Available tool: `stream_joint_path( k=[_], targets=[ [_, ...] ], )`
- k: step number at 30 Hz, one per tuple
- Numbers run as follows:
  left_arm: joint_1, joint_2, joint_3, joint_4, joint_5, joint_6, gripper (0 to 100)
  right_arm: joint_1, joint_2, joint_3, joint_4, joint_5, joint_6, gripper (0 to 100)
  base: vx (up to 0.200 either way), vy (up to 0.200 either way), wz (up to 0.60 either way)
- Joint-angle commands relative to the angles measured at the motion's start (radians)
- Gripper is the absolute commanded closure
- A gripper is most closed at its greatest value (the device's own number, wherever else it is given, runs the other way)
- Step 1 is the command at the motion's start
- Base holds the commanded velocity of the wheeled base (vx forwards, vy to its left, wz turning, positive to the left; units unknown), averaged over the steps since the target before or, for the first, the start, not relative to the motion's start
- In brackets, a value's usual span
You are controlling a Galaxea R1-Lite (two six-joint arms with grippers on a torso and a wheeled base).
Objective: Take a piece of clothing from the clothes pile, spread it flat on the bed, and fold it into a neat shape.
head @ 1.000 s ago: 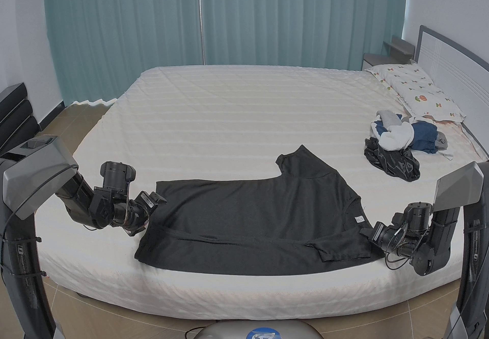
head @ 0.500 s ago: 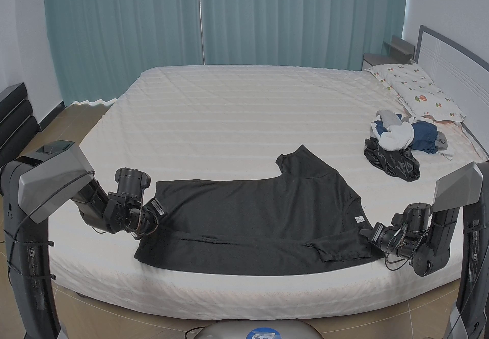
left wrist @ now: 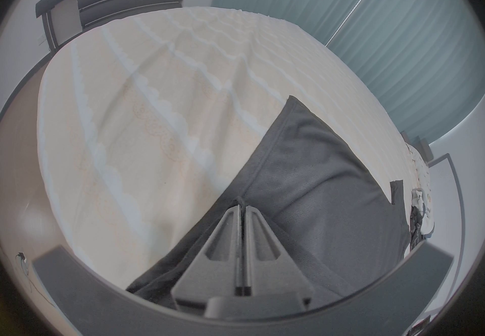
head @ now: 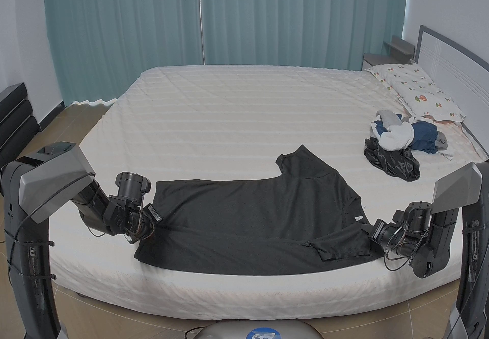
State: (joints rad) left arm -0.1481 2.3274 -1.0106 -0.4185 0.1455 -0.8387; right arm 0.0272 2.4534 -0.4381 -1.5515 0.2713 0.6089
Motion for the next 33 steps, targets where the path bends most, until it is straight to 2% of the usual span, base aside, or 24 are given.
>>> stream_joint_path(
  k=[1, 22, 33],
  targets=[
    [0.007, -0.01, 0.009, 0.0, 0.003, 0.0, 100, 0.002, -0.001, 0.007, -0.01, 0.0, 0.0, 100, 0.0, 0.0, 0.0],
    [0.022, -0.03, 0.03, 0.04, 0.005, -0.007, 100, -0.003, 0.001, -0.037, -0.012, -0.001, 0.028, 100, 0.0, 0.0, 0.0],
    [0.03, -0.02, 0.023, 0.041, -0.006, -0.01, 100, 0.016, 0.075, -0.1, -0.012, -0.035, 0.025, 100, 0.0, 0.0, 0.0]
  ],
)
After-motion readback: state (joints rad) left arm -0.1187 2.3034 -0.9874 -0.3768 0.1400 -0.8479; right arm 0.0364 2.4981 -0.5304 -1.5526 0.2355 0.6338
